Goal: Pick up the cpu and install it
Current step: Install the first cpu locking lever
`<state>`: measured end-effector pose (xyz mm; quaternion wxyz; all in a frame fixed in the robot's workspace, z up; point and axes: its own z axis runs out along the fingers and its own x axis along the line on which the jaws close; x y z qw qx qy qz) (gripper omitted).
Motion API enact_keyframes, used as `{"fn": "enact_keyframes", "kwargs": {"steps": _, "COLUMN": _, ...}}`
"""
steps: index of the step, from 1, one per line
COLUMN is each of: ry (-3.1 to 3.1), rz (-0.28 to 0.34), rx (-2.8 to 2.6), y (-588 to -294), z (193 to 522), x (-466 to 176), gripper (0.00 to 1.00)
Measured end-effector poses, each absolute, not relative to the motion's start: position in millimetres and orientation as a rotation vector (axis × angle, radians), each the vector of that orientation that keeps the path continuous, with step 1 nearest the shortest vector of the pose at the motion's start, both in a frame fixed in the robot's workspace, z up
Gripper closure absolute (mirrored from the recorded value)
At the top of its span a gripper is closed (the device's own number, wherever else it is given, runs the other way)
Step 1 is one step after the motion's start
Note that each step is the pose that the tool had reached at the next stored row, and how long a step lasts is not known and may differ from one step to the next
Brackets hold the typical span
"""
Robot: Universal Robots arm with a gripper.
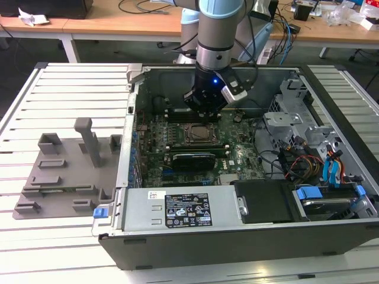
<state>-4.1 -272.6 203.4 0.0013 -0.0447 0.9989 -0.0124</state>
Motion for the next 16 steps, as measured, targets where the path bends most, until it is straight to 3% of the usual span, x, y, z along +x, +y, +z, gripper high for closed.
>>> {"fn": "enact_keyframes", "kwargs": {"steps": 5, "ry": 3.135, "rz": 0.008, "rx": -0.140, "y": -273, "z": 201, "x": -2, "gripper": 0.89}}
{"fn": "enact_keyframes", "kwargs": {"steps": 16, "ry": 3.135, "rz": -0.007, "rx": -0.140, "y": -286, "z": 205, "x": -2, "gripper": 0.89}}
